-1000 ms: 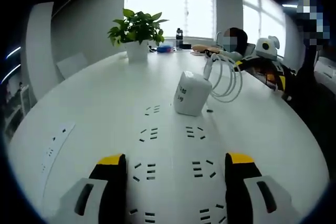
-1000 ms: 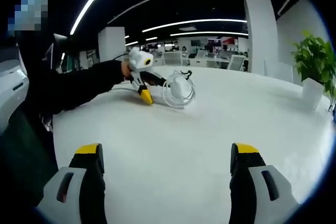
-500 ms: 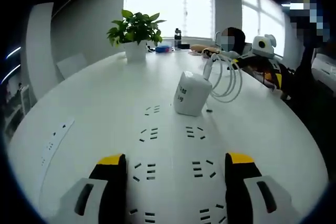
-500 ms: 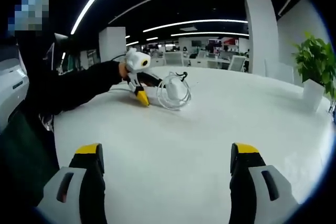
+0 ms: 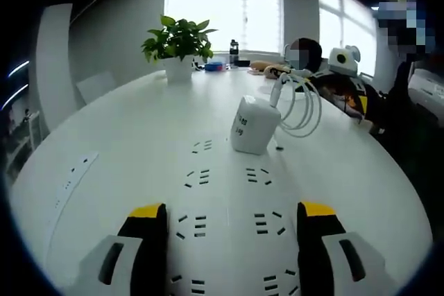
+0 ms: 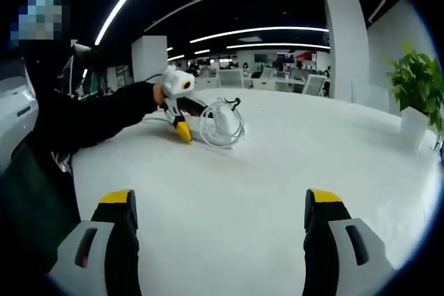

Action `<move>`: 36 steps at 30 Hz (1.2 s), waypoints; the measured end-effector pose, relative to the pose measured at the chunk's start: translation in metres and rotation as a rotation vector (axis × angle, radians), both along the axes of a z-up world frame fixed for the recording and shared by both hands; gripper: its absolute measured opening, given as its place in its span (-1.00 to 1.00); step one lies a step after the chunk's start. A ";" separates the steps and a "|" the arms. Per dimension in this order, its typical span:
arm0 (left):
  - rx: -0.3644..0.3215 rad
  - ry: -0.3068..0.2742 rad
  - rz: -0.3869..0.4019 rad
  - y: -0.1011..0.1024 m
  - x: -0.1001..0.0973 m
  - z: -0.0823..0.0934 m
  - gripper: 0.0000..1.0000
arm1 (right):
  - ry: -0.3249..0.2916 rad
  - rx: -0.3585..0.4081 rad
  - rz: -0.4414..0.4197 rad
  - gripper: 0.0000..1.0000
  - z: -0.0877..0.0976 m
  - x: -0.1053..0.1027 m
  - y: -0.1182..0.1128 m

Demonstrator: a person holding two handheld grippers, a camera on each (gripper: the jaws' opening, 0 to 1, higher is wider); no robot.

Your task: Straighten the power strip on the desk, plug the charger into it

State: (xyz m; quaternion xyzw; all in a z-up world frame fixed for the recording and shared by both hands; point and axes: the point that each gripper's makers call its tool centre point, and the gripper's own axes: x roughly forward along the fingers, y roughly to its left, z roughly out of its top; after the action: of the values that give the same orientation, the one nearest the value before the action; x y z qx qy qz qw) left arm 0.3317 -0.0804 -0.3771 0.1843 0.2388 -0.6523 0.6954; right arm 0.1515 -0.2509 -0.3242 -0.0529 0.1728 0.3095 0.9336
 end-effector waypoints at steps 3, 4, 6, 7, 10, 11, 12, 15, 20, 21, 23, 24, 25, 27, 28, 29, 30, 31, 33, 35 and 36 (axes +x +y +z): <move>0.001 -0.001 0.001 0.002 -0.001 0.000 0.55 | -0.002 0.002 0.002 0.99 0.000 0.000 0.001; 0.001 -0.001 0.001 0.003 -0.002 0.000 0.55 | -0.001 0.003 0.002 0.99 0.000 -0.001 0.001; 0.000 -0.001 0.003 0.005 -0.005 0.000 0.55 | 0.000 0.002 0.004 0.99 -0.001 -0.001 0.002; -0.001 -0.001 0.005 0.005 -0.006 -0.001 0.55 | 0.000 0.003 0.004 0.99 -0.001 -0.001 0.002; -0.001 -0.001 0.004 0.008 -0.008 -0.001 0.55 | 0.001 0.003 0.005 0.99 -0.001 -0.001 0.003; -0.001 -0.001 0.004 0.009 -0.008 -0.001 0.55 | -0.001 0.001 0.007 0.99 -0.001 -0.001 0.004; -0.001 -0.001 0.002 0.009 -0.009 -0.001 0.55 | -0.001 0.001 0.008 0.99 -0.001 -0.002 0.004; 0.005 -0.003 -0.002 0.010 -0.010 -0.002 0.55 | -0.002 0.001 0.010 0.99 -0.001 -0.002 0.006; 0.003 -0.003 -0.003 0.014 -0.015 -0.002 0.55 | -0.005 -0.002 0.011 0.99 0.000 -0.002 0.008; 0.003 -0.003 -0.004 0.015 -0.016 -0.002 0.55 | -0.006 -0.002 0.012 0.99 0.000 -0.003 0.009; 0.003 -0.003 -0.011 0.017 -0.019 -0.002 0.55 | -0.009 -0.002 0.013 0.99 0.002 -0.003 0.010; 0.003 -0.002 -0.012 0.018 -0.020 -0.002 0.55 | -0.009 -0.003 0.014 0.99 0.002 -0.003 0.011; 0.004 -0.003 -0.012 0.018 -0.021 -0.002 0.55 | -0.008 -0.004 0.014 0.99 0.002 -0.003 0.011; 0.003 -0.003 -0.012 0.019 -0.022 -0.002 0.55 | -0.005 -0.007 0.014 0.99 0.001 -0.003 0.012; 0.003 -0.003 -0.011 0.020 -0.023 -0.002 0.55 | -0.003 -0.008 0.014 0.99 0.001 -0.004 0.012; 0.003 -0.003 -0.011 0.021 -0.024 -0.002 0.55 | -0.003 -0.008 0.015 0.99 0.001 -0.004 0.013; 0.003 -0.003 -0.010 0.021 -0.025 -0.002 0.55 | -0.003 -0.007 0.016 0.99 0.001 -0.004 0.014; 0.002 -0.003 -0.009 0.022 -0.026 -0.002 0.55 | -0.003 -0.007 0.016 0.99 0.001 -0.004 0.014; 0.002 -0.003 -0.009 0.023 -0.028 -0.002 0.55 | -0.004 -0.009 0.018 0.99 0.001 -0.004 0.016; 0.002 -0.003 -0.010 0.024 -0.030 -0.002 0.55 | -0.004 -0.010 0.019 0.99 0.001 -0.004 0.017; 0.003 -0.003 -0.011 0.025 -0.031 -0.002 0.55 | -0.005 -0.010 0.020 0.99 0.002 -0.004 0.017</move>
State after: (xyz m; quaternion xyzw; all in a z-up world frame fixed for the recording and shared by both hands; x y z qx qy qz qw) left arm 0.3008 -0.0553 -0.3794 0.1874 0.2376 -0.6556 0.6918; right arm 0.1474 -0.2336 -0.3223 -0.0599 0.1717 0.3177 0.9306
